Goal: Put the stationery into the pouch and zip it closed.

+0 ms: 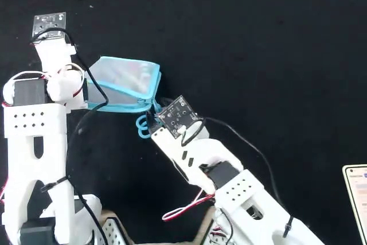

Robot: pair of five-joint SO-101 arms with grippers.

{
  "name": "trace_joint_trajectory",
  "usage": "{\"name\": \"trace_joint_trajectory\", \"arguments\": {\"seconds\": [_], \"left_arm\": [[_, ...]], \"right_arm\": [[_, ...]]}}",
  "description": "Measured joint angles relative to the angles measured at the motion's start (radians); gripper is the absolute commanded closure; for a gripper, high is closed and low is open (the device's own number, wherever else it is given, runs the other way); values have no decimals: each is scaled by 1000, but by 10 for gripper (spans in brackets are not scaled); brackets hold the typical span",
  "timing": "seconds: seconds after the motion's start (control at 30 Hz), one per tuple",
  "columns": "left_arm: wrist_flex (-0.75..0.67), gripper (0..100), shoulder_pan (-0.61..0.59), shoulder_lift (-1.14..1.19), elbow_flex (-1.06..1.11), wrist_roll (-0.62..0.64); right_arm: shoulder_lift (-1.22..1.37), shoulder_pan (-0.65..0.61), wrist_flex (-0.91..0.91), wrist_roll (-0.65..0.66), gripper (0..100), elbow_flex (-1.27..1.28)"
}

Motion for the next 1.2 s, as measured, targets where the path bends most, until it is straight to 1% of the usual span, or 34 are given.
{"name": "trace_joint_trajectory", "arguments": {"seconds": [0.17, 0.23, 0.3, 0.4, 0.47, 0.53, 0.63, 0.8, 1.03, 1.1, 1.2], "left_arm": [[0, 970, 0, 0, 0, 0], [0, 970, 0, 0, 0, 0], [0, 970, 2, 0, 11, 0], [-2, 970, 2, -9, 28, 0], [-2, 970, 2, -9, 29, 0], [-2, 970, 2, -9, 29, 0], [-2, 970, 2, -9, 29, 0], [0, 970, 29, -9, 29, 0], [0, 970, 64, -14, 54, 0], [0, 970, 64, -14, 54, 0], [0, 970, 64, -14, 54, 0]], "right_arm": [[-15, 78, 3, 0, 988, 0], [-64, 106, 49, 0, 988, -9], [-137, 114, 143, 0, 988, -28], [-256, 103, 331, 2, 988, -69], [-331, 54, 453, 0, 988, -91], [-394, 0, 519, 0, 987, -92], [-463, -44, 512, 0, 983, -83], [-503, -55, 408, 0, 982, 8], [-503, -57, 397, 0, 982, 9], [-503, -57, 397, 0, 956, 9], [-503, -57, 397, 0, 864, 9]]}}
